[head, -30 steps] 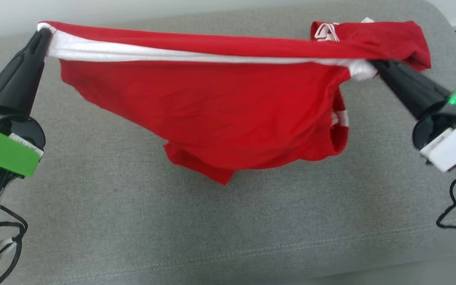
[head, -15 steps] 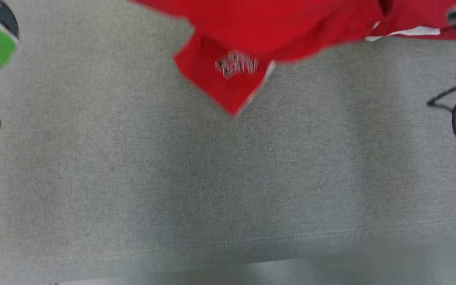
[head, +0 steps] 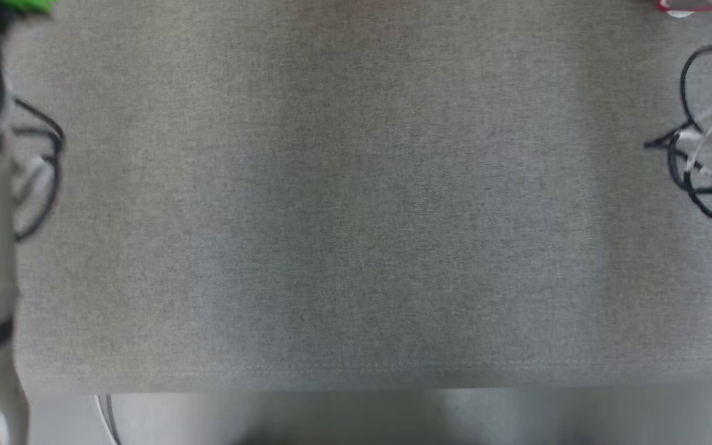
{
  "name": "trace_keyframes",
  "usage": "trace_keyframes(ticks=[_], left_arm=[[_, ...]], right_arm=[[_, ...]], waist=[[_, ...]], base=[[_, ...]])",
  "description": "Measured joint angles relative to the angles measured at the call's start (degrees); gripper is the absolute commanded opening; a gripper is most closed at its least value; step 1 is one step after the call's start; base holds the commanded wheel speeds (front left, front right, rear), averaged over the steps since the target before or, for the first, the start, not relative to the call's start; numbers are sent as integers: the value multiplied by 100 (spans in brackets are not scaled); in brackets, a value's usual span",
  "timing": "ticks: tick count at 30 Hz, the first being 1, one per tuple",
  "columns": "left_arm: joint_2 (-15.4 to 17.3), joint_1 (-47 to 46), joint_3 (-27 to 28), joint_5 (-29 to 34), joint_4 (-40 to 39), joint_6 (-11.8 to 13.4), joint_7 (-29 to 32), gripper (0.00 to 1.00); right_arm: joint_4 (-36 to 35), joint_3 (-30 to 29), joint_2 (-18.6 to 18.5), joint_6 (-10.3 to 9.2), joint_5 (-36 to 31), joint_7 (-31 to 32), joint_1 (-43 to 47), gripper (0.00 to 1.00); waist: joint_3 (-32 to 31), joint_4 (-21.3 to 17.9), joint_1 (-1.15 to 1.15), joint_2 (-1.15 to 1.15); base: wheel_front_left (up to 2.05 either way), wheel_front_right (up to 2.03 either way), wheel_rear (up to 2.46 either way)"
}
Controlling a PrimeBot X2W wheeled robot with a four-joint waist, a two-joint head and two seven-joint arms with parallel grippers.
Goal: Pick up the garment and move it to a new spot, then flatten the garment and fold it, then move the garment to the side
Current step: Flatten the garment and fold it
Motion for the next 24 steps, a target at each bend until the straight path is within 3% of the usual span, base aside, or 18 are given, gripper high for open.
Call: trace_keyframes(ticks=[8, 14, 21, 24], left_arm=[[-134, 1950, -358, -116, 247, -183, -112, 0], [-399, 2436, -307, -302, 374, -400, -592, 0], [-311, 3039, -166, -325, 464, -487, -834, 0], [-258, 3203, -153, -325, 438, -530, -858, 0]], right_arm=[[303, 79, -155, -18, 114, 309, 851, 0], [361, 1, -234, 260, 368, 311, 1444, 0], [246, 131, -164, 627, 771, 578, 2286, 0], [164, 156, -156, 681, 817, 615, 2480, 0]], waist=[[81, 113, 0, 0], [-116, 133, 0, 0], [-610, 119, -1, 0], [-756, 96, -1, 0]], base=[[0, 0, 0], [0, 0, 0], [0, 0, 0], [0, 0, 0]])
